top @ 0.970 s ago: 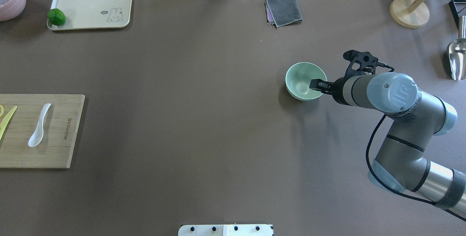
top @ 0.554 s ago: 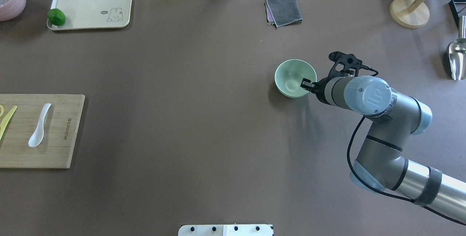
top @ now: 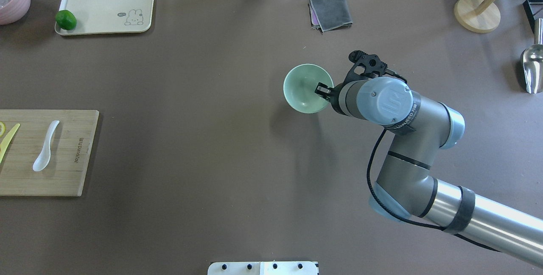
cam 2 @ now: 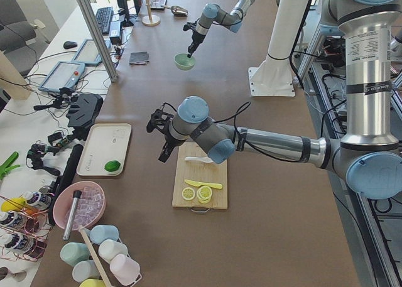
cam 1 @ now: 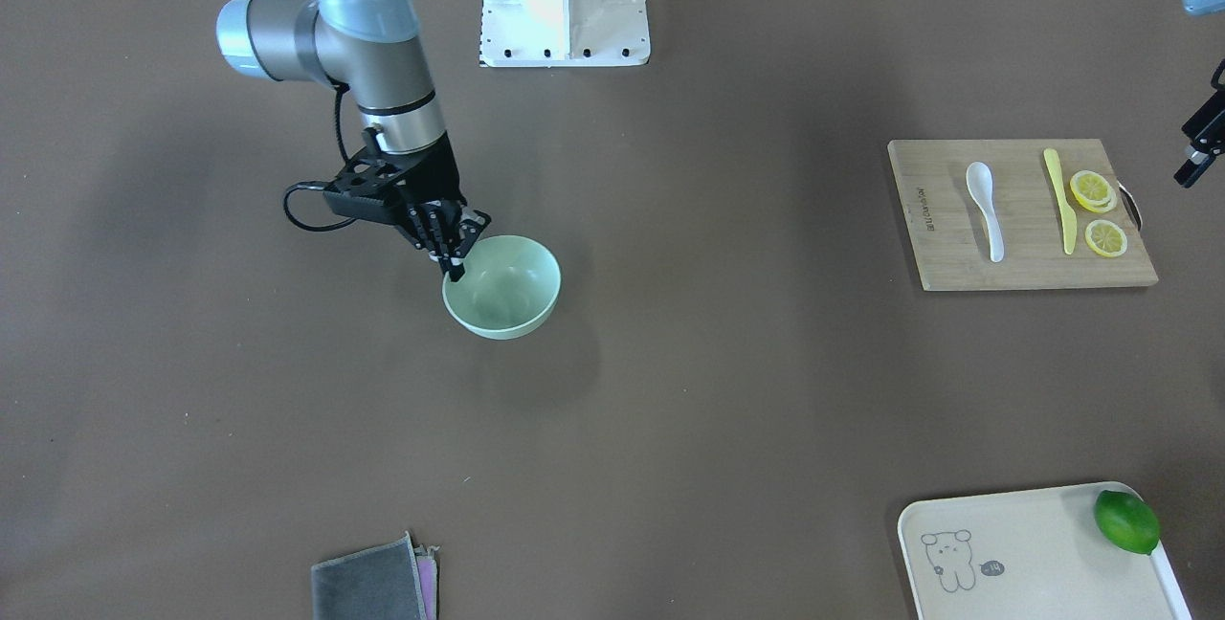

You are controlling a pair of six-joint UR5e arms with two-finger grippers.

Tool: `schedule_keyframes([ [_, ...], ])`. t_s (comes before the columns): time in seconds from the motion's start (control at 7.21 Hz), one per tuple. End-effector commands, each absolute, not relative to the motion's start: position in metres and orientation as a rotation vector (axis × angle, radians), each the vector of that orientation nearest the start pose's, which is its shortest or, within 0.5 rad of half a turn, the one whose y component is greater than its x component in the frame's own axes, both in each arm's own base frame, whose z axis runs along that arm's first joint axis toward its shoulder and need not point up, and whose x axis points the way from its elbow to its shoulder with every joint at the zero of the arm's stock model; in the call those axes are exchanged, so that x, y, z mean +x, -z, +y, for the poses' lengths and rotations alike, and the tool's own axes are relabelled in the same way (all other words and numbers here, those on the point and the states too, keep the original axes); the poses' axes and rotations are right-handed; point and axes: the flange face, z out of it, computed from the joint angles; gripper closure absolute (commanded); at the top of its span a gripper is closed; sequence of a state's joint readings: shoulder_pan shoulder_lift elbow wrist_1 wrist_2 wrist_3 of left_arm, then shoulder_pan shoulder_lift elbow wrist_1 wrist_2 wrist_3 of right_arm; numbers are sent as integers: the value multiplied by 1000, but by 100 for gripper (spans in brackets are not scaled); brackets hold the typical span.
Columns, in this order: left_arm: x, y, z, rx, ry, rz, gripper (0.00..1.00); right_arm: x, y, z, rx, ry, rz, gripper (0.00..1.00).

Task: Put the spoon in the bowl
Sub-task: 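Grip the bowl rim with the right gripper and drag it toward the table center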

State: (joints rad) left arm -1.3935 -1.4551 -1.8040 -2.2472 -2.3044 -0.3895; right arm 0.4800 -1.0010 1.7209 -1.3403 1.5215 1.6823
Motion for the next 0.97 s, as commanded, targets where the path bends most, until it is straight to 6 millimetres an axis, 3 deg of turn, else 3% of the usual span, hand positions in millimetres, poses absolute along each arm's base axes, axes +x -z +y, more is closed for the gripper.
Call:
schedule_keyframes([
  [0.0, 22, -519, -467, 526, -101, 882, 2, -576, -200, -385, 185, -529, -918, 85],
  [0.14, 23, -519, -467, 524, -101, 883, 2, -581, -205, -383, 223, -543, -900, 5],
  [0.28, 24, -520, -466, 522, -104, 883, 2, -576, -203, -387, 252, -551, -896, 0],
  [0.42, 25, -521, -465, 496, -61, 895, 2, -551, -195, -412, 278, -551, -903, 0],
  [0.69, 50, -516, -461, 375, 147, 988, 2, -467, -209, -492, 247, -453, -875, 0],
  [0.83, 79, -519, -452, 293, 195, 1015, 2, -414, -227, -530, 252, -380, -856, 0],
])
